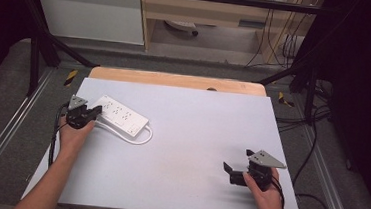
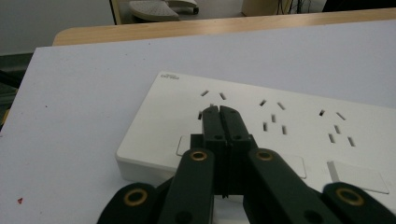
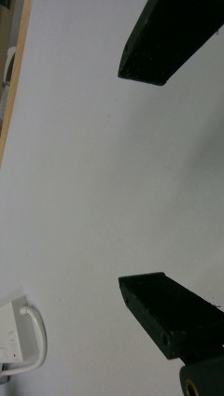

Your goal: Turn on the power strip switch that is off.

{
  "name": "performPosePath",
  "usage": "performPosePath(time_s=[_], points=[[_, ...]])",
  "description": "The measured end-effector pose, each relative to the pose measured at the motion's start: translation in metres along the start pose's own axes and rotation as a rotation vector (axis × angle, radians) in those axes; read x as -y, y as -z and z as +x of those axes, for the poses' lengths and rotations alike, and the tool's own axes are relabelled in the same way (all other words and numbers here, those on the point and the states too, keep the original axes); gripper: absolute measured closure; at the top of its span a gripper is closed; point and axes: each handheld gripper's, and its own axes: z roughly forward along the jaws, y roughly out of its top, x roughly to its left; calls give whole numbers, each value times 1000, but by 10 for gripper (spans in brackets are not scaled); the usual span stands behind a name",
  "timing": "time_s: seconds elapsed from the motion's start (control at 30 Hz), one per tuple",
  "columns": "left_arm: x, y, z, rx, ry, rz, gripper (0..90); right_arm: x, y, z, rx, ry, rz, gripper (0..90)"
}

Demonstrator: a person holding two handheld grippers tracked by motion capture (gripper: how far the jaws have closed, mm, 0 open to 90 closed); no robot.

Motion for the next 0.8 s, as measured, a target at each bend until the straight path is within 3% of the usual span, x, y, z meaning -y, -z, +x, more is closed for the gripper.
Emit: performPosePath(time_s=[0.8], points=[[3,-5,-2,-4,-1,6,900,0,0,0,-5,2,1,30]])
